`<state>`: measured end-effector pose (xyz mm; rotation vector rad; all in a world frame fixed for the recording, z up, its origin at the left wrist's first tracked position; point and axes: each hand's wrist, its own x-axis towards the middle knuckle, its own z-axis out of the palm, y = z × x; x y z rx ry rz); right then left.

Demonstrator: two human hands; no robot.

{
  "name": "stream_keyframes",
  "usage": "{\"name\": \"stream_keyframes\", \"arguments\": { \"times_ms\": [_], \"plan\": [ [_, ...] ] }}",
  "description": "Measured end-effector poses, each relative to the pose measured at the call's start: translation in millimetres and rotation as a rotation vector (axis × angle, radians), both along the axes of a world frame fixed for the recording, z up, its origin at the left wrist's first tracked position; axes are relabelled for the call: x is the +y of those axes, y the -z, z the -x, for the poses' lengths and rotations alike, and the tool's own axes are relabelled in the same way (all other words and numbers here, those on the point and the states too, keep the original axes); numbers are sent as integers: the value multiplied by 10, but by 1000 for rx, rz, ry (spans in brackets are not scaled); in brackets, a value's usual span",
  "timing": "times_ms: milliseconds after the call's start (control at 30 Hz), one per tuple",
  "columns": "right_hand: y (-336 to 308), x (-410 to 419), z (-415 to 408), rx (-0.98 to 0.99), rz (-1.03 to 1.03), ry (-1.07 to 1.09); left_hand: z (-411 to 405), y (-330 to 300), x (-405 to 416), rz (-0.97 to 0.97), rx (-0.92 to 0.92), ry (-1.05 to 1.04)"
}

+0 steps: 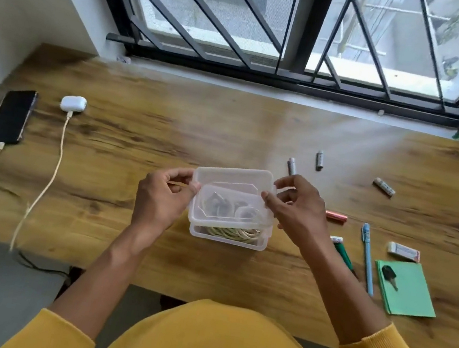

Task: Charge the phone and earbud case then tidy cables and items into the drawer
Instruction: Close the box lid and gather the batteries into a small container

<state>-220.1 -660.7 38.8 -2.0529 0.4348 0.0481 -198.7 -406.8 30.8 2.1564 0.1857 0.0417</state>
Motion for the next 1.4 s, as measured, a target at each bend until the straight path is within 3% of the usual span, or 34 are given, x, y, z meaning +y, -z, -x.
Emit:
{"name": "stream_keyframes", "arguments": {
  "times_ms": [433,767,1067,1200,1400],
  "plan": [
    [276,47,251,65,117,148,94,206,-74,-218,-20,94],
    [322,77,224,67,121,123,50,206,-48,-178,-14,139],
    [388,45,193,129,79,76,-9,338,2,40,118,165],
    [384,59,199,146,74,56,-85,362,19,125,260,213],
    [381,25,226,186,97,4,-126,317,24,77,341,235]
  ]
}}
